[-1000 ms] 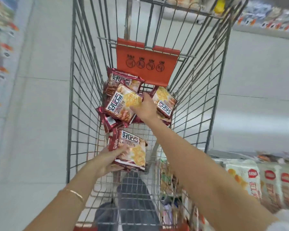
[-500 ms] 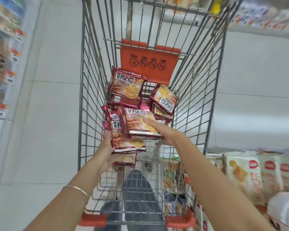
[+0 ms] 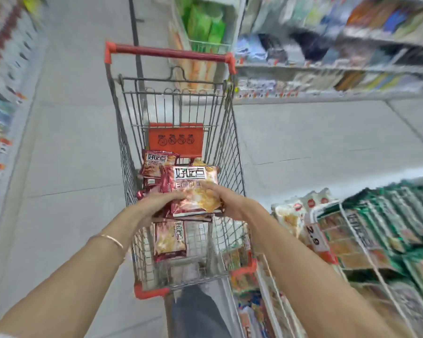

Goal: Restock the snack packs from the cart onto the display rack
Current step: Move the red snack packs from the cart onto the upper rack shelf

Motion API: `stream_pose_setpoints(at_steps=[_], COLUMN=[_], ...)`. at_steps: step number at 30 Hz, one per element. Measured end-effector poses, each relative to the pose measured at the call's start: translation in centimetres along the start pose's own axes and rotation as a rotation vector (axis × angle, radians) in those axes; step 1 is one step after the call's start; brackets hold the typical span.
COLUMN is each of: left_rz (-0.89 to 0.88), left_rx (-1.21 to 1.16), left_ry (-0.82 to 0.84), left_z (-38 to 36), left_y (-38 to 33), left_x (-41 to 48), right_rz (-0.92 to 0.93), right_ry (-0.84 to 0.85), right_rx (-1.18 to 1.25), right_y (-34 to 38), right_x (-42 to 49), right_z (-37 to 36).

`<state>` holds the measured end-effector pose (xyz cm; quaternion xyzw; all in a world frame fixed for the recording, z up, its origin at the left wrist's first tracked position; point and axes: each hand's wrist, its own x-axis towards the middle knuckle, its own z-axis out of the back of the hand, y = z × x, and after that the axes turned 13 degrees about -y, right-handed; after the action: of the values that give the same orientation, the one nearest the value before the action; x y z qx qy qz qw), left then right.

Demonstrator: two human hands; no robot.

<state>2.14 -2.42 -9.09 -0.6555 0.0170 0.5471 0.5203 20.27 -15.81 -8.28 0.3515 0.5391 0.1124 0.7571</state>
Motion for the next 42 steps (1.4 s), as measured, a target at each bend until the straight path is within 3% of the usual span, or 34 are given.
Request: stream_pose_setpoints(at_steps=[4, 10, 16, 20, 27, 34, 39, 42], left_rz=[-0.186, -0.512, -1.030, -1.187, -1.389, -1.540, -1.556, -1.686], left_rx=[0.026, 0.184, 0.149, 0.046, 0.015, 0.028, 0.475, 0.829], left_ry=[0.061, 0.184, 0.016, 0.212, 0.526, 0.790, 0.867, 0.753], left_z=[-0.6, -3.6, -11.4, -18.2, -31.7, -45.3, -53.5, -56.8], left_y=[-4.5, -11.1, -15.9, -17.4, -15.5, -12.0, -10.5, -9.8], left_x=[-7.6, -16.7, -27.7, -34.2, -48.8, -63.0, -66.3, -65.2], right_rz=[0.128, 0.354, 0.594, 0.692, 0.744, 0.849, 0.705, 0.502], right_ry=[-0.087, -0.346, -0.608, -0.732, -1.210, -1.419, -1.548, -1.545], right_rx=[0.097, 0.216, 0.440, 0.454, 0.494, 0.492, 0.342, 0.145], right_y=[2.8, 4.6, 4.0, 1.4, -7.5, -19.2, -28.0, -31.7], right_x=[-8.4, -21.4, -35.0, -45.4, -61.9, -76.0, -78.3, -75.9], right_z=[1.3, 4.9, 10.1, 12.9, 18.3, 24.2, 30.4, 33.2])
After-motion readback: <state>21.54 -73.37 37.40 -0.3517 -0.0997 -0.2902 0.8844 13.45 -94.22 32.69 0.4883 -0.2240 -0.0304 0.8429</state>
